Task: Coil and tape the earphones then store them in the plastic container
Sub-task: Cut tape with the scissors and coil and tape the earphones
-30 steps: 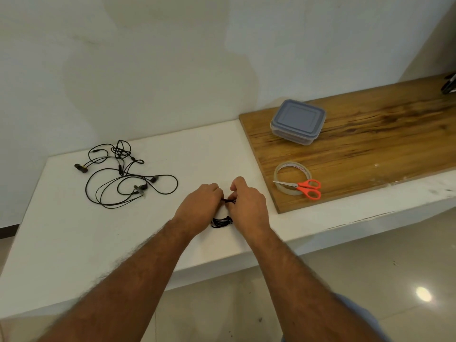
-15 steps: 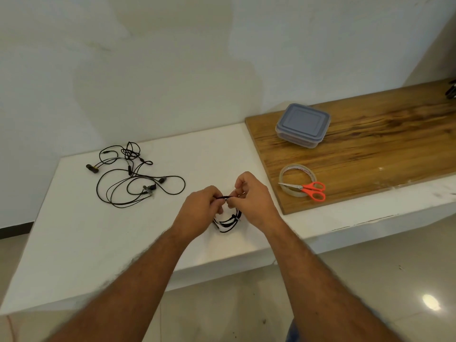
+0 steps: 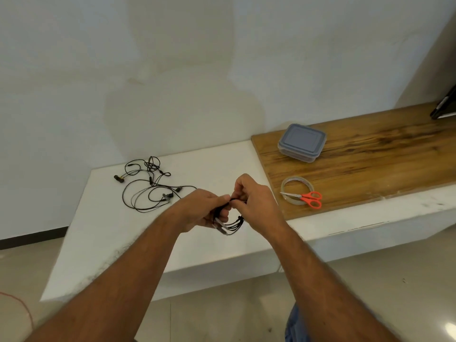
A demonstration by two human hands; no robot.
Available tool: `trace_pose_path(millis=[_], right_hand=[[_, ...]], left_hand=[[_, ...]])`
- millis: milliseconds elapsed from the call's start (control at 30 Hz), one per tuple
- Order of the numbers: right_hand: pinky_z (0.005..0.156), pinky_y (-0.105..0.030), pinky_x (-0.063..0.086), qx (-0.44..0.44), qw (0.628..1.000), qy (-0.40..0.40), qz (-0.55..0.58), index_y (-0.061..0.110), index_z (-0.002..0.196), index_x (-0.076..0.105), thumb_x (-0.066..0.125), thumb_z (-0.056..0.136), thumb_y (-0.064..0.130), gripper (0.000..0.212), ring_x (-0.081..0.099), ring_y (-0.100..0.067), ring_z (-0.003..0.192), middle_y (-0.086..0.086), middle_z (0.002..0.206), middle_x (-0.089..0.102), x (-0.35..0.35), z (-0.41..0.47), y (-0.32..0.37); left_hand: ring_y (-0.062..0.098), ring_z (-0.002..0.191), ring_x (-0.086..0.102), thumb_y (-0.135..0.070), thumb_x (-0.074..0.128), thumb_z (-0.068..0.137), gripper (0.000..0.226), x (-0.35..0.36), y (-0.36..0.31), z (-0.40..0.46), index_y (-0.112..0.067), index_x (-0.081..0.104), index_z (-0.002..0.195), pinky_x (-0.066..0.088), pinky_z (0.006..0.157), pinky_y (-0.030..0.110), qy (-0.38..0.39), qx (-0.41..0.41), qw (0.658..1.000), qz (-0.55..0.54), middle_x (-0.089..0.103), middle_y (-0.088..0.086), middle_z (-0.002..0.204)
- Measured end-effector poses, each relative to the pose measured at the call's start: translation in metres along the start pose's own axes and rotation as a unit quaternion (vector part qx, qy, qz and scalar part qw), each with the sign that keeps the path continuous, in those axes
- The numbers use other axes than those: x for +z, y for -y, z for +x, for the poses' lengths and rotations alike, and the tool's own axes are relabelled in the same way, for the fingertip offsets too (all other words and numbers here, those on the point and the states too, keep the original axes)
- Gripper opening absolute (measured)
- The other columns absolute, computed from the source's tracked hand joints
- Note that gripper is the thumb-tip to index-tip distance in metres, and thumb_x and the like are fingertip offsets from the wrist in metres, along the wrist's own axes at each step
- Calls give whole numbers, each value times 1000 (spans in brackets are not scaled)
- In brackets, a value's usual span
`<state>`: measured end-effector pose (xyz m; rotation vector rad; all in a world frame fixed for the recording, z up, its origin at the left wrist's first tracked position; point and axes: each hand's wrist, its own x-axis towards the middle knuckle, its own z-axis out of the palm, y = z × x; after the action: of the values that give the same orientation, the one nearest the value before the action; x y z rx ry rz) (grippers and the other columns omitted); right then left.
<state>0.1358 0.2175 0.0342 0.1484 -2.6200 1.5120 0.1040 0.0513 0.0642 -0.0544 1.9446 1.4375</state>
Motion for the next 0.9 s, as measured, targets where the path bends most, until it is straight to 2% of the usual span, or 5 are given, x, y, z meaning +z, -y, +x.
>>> trace_pose_path(millis=[233,400,600,767,900], right_hand=[[69,-30,56,-1,996,50,71,19,87,50,69,77,0,29,67,-10,70,0,78,71,-28,-22,46],[77,-49,55,-16,985,78,151,25,83,49,74,71,4,35,72,-32,79,-12,83,73,-61,-35,86],[82,-44,56,-74,985,62,144,15,88,55,75,79,0,27,68,-21,79,-11,89,73,-117,-57,154],[66,-21,47,-151,985,71,49,10,86,63,72,87,13,9,59,-6,68,-4,79,70,-164,-92,214],[67,-27,47,-177,977,117,11,4,85,63,73,85,13,14,59,-12,70,-15,81,70,-188,-124,252]], left_hand=[[13,66,66,-20,60,95,19,8,-24,-60,-6,69,86,58,70,33,-22,15,1000,7,64,1,65],[19,65,63,-16,61,95,22,20,-49,-111,-5,67,76,56,81,48,-66,93,993,30,63,6,64],[23,64,63,-16,59,96,21,32,-84,-180,-4,68,82,55,59,31,-133,167,973,86,64,6,63],[22,60,62,-16,59,96,20,38,-104,-230,-4,68,82,57,67,40,-157,202,960,109,65,8,64],[21,60,62,-17,59,96,20,50,-120,-265,-4,69,85,58,66,40,-170,226,951,126,64,6,64]])
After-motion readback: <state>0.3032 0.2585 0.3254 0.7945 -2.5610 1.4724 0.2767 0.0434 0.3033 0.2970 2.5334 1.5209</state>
